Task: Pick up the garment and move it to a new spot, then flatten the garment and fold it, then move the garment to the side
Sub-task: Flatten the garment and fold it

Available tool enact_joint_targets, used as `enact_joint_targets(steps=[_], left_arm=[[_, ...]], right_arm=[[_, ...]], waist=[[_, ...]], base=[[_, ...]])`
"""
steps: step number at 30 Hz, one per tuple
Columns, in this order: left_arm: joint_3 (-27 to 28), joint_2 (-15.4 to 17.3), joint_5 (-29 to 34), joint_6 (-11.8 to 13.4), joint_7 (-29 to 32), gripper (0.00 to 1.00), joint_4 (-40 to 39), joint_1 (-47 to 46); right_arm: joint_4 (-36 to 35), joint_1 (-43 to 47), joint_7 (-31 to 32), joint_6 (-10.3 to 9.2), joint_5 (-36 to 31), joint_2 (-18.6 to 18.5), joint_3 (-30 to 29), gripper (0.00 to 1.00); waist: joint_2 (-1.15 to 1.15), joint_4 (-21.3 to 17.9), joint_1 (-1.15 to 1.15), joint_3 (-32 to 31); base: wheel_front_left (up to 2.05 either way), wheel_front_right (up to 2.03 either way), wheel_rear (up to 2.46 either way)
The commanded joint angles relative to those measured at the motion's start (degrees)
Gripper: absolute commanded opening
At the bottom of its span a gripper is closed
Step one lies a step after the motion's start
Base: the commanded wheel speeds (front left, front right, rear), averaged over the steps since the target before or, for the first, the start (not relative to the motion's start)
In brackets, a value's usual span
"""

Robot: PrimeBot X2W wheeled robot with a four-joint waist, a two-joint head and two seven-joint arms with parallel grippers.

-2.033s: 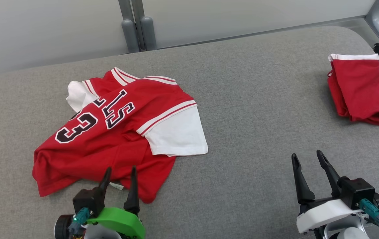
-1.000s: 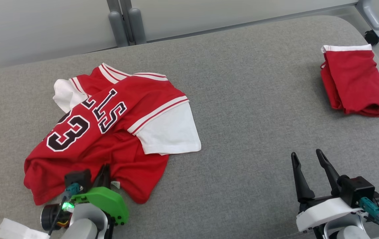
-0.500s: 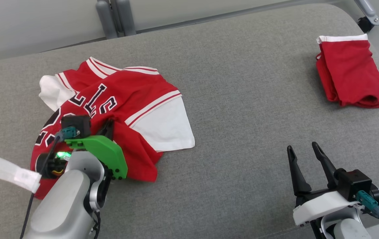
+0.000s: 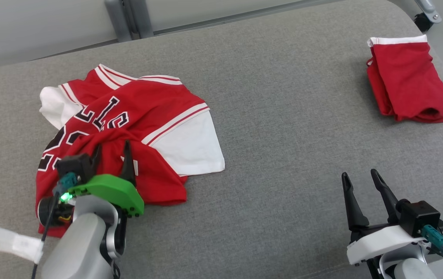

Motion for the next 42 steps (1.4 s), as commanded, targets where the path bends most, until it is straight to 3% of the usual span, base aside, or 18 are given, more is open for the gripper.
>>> enact_joint_targets(steps=[1, 6, 10, 23, 30, 31, 32, 34, 35, 38, 42], left_arm=[[0.52, 0.12, -0.17, 1.07, -1.18, 1.00, -2.18, 2.60], [0.06, 0.16, -0.53, 4.44, -1.49, 1.00, -12.11, 12.09], [-1.36, -0.08, -1.00, 5.64, 0.51, 1.00, -15.55, 15.79], [-3.08, 0.98, 0.92, 7.90, 2.85, 1.00, -16.93, 14.92], [-2.14, 1.37, 0.69, 7.74, 1.65, 1.00, -15.11, 13.61], [-2.31, 1.66, 0.84, 7.45, 1.72, 0.78, -14.53, 13.50], [-2.34, 1.74, 0.86, 7.36, 1.76, 0.44, -14.15, 13.34], [-2.62, 1.81, 0.96, 7.20, 2.20, 0.15, -13.30, 12.92], [-2.62, 1.80, 0.82, 7.16, 2.19, 0.07, -13.08, 12.82], [-2.62, 1.88, 0.50, 6.93, 2.06, 0.12, -12.66, 12.94], [-3.00, 1.87, 0.31, 6.44, 2.27, 0.00, -12.19, 12.70]], right_arm=[[-0.23, 0.74, 0.00, -0.07, -0.11, 0.08, -0.11, 1.00], [-0.80, 0.91, 0.00, -0.07, -0.33, 0.04, -0.18, 1.00], [-1.00, 0.65, 0.00, -0.07, -0.36, -0.53, 0.16, 1.00], [-0.70, 0.41, 0.00, -0.07, -0.03, -1.05, 0.58, 1.00], [-0.45, -0.34, 0.00, -0.07, -0.07, -0.74, 1.14, 1.00], [-0.40, -0.32, 0.00, -0.07, -0.08, -0.73, 1.19, 1.00], [-0.38, -0.31, 0.00, -0.07, -0.06, -0.71, 1.28, 1.00], [-0.34, -0.28, 0.00, -0.07, 0.01, -0.71, 1.43, 1.00], [-0.33, -0.27, 0.00, -0.07, 0.07, -0.71, 1.41, 1.00], [-0.31, -0.22, 0.00, -0.07, 0.15, -0.65, 1.29, 1.00], [-0.34, -0.14, 0.00, -0.07, 0.19, -0.62, 1.07, 1.00]], waist=[[0.00, 1.14, 0.00, -0.82], [0.00, 2.79, 0.00, -0.90], [0.00, 3.54, 0.00, -0.23], [0.00, 2.40, 0.00, 0.95], [0.00, 2.12, 0.00, 0.93], [0.00, 2.09, 0.00, 0.84], [0.00, 2.06, 0.00, 0.82], [0.00, 2.00, 0.00, 0.73], [0.00, 1.97, 0.00, 0.70], [0.00, 1.94, 0.00, 0.59], [0.00, 2.06, 0.00, 0.48]], base=[[0.00, 0.00, 0.00], [0.00, 0.00, 0.00], [0.00, 0.00, 0.00], [0.00, 0.00, 0.00], [0.00, 0.00, 0.00], [0.00, 0.00, 0.00], [0.00, 0.00, 0.00], [0.00, 0.00, 0.00], [0.00, 0.00, 0.00], [0.00, 0.00, 0.00], [0.00, 0.00, 0.00]])
